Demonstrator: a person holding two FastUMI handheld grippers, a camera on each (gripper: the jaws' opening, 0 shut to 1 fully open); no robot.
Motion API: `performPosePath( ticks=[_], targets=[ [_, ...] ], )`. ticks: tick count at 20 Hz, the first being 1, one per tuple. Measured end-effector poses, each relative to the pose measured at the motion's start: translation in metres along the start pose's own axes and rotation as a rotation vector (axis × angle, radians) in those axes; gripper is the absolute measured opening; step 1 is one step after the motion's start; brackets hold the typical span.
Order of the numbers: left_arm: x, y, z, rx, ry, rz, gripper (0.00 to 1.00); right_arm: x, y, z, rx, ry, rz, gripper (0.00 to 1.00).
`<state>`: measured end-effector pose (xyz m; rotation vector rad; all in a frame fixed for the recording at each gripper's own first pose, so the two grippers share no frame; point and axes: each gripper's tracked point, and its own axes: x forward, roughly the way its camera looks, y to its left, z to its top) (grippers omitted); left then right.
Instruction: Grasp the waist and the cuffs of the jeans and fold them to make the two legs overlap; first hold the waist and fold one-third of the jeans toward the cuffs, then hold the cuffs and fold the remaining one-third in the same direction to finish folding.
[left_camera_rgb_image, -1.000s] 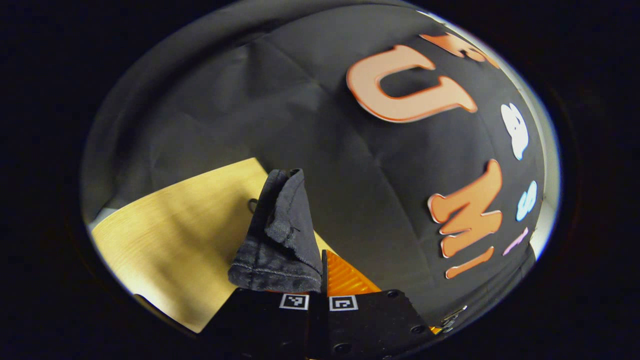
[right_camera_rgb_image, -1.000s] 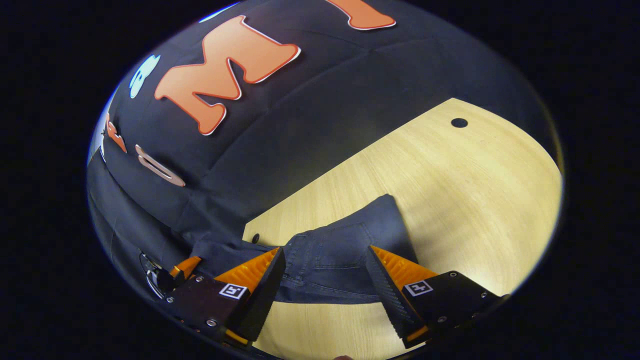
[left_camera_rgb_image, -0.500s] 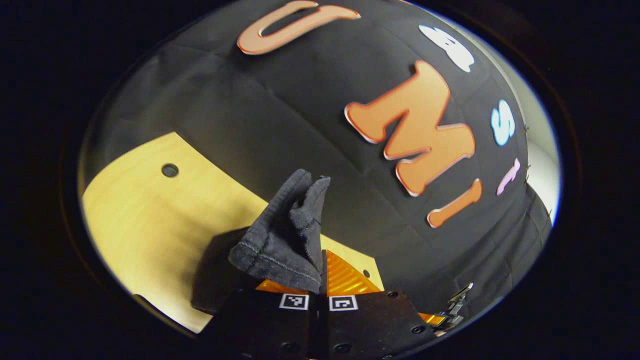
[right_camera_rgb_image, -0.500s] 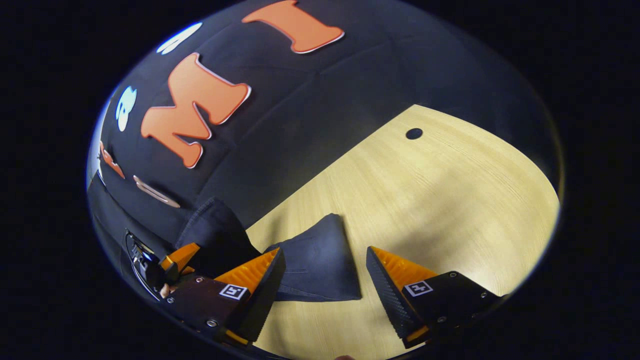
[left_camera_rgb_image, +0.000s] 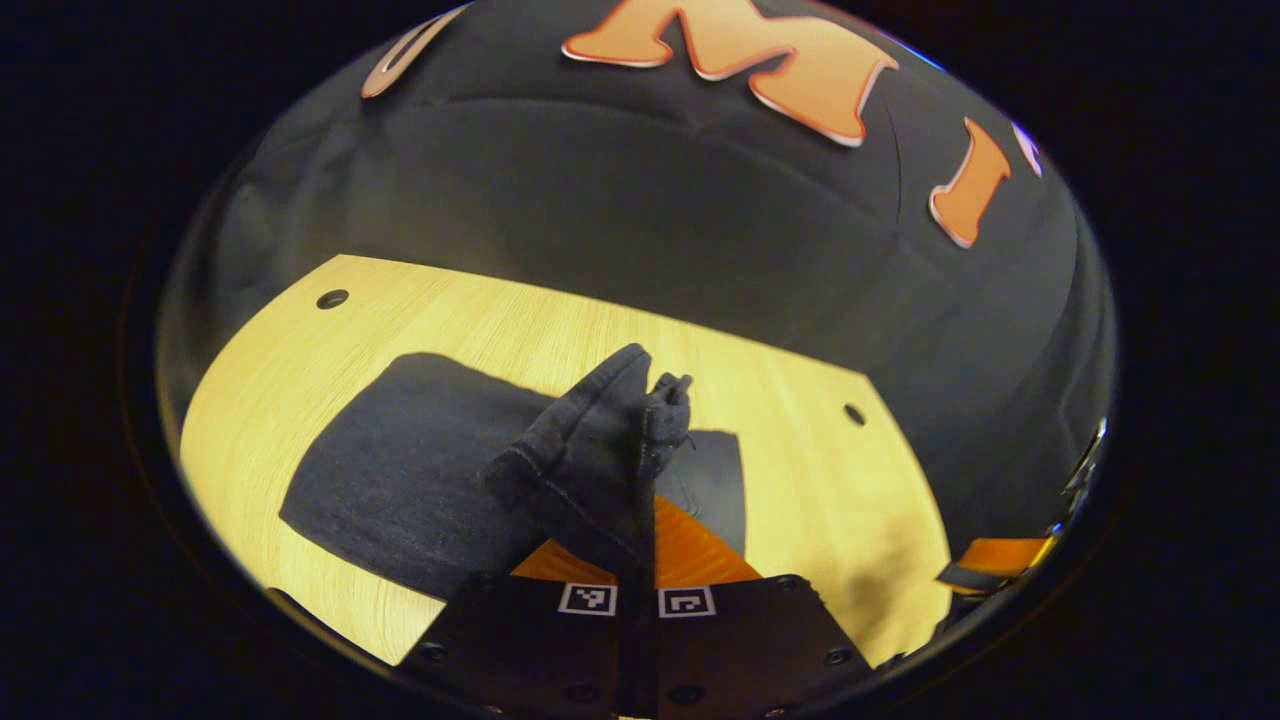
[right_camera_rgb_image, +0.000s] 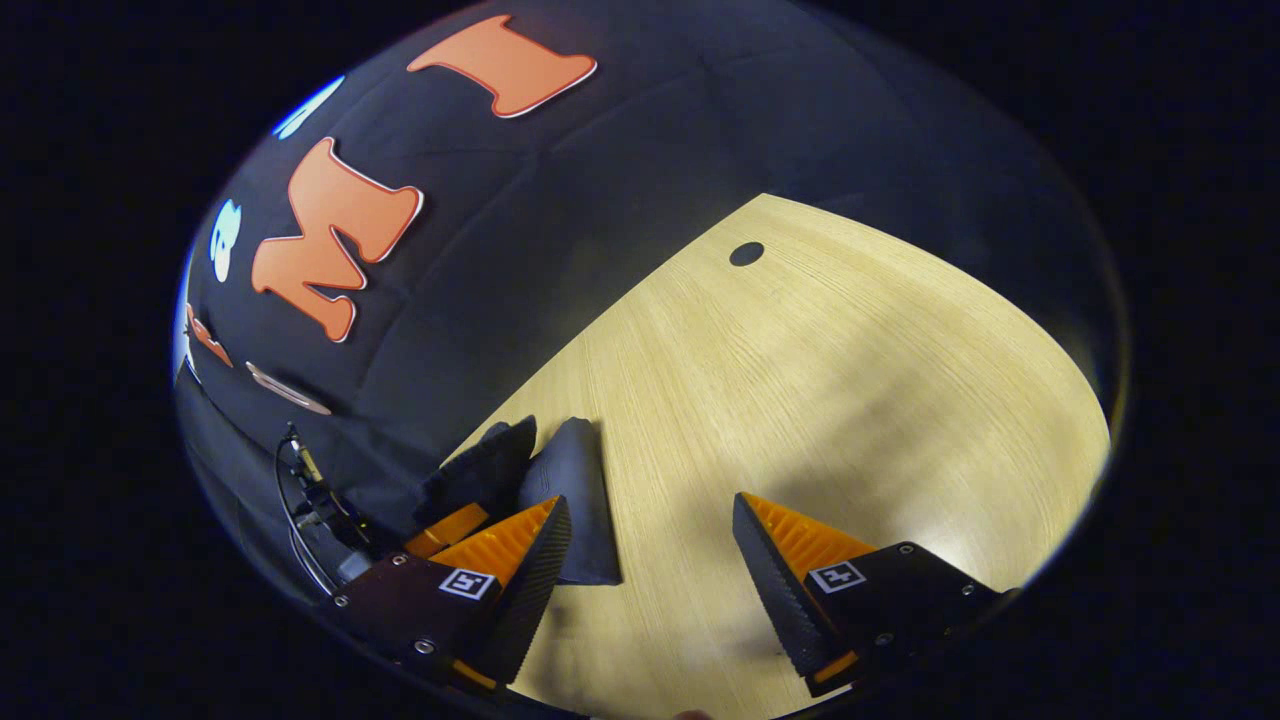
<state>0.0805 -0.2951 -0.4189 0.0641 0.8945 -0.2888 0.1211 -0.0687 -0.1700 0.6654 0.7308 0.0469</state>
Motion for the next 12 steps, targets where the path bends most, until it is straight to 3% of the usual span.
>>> performPosePath(
  ticks=[3, 5, 7, 9, 12],
  targets=[
    [0.007, -0.004, -0.011, 0.073, 0.017, 0.066, 0.01, -0.002, -0.005, 0.007, 0.001, -0.007, -0.006, 0.98],
    [0.011, -0.025, -0.016, 0.12, 0.033, -0.012, 0.05, -0.003, -0.004, 0.01, 0.002, -0.008, -0.011, 0.98],
    [0.012, -0.057, -0.027, 0.114, 0.067, -0.129, 0.51, -0.002, 0.0, 0.011, -0.009, -0.015, -0.014, 0.98],
    [-0.004, -0.071, -0.023, 0.117, 0.07, -0.182, 0.98, -0.001, 0.007, 0.01, -0.021, -0.005, -0.018, 0.98],
    [-0.046, -0.071, 0.01, 0.153, -0.014, -0.216, 0.99, -0.001, 0.031, 0.013, -0.047, -0.01, -0.018, 0.98]
  ],
)
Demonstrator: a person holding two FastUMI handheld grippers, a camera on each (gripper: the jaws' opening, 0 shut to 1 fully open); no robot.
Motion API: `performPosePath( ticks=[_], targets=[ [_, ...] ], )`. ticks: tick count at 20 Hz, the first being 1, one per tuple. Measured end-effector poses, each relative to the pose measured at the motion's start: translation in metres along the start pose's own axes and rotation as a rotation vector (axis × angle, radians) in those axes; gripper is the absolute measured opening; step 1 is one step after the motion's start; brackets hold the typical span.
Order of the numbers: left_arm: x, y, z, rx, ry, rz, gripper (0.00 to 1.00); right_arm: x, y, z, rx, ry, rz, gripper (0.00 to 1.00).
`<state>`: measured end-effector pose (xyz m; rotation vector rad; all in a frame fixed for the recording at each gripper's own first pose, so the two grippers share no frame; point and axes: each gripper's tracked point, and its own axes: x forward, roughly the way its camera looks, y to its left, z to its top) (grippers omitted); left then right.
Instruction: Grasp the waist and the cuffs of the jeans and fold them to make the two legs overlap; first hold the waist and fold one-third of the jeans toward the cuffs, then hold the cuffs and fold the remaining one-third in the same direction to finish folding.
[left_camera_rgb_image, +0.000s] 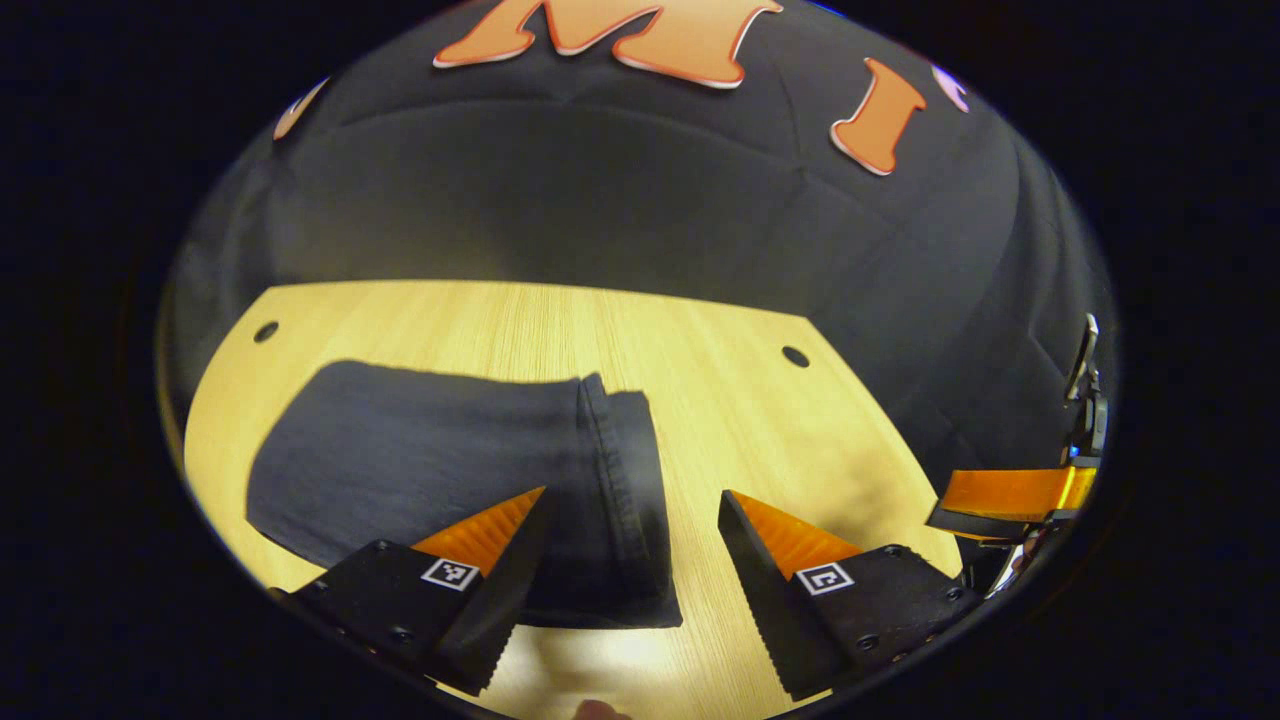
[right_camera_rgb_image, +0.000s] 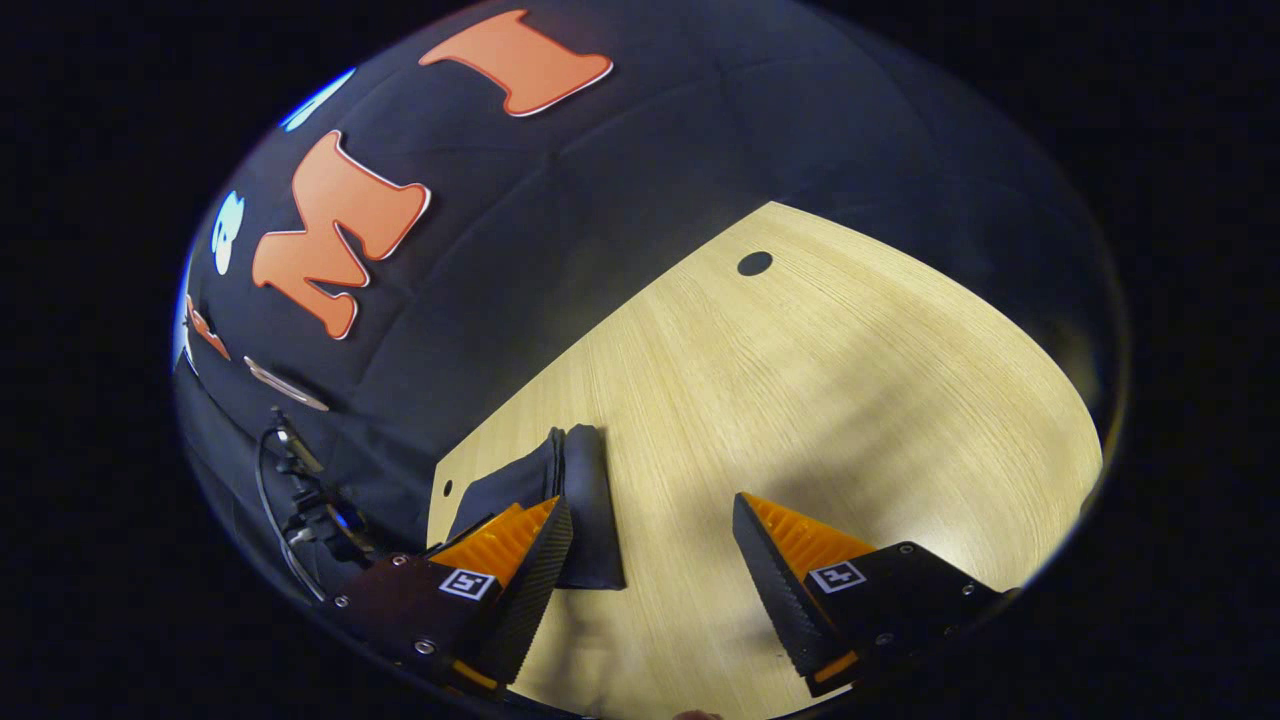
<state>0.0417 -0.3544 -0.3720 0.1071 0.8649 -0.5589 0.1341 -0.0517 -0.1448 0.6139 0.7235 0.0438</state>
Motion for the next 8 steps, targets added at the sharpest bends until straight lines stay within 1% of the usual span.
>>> performPosePath(
  ticks=[2, 3, 6, 8],
  targets=[
    [-0.036, 0.006, 0.037, 0.02, -0.089, -0.014, 0.99, -0.006, 0.023, 0.009, -0.053, -0.037, 0.004, 0.98],
    [-0.057, 0.016, 0.057, 0.037, -0.145, -0.007, 0.99, -0.012, 0.037, 0.015, -0.087, -0.062, 0.011, 0.98],
    [-0.125, 0.053, 0.118, 0.076, -0.311, 0.048, 0.98, -0.037, 0.082, 0.031, -0.207, -0.176, 0.042, 0.98],
    [-0.179, 0.077, 0.142, 0.058, -0.406, 0.066, 0.98, -0.057, 0.115, 0.041, -0.295, -0.279, 0.066, 0.98]
  ],
)
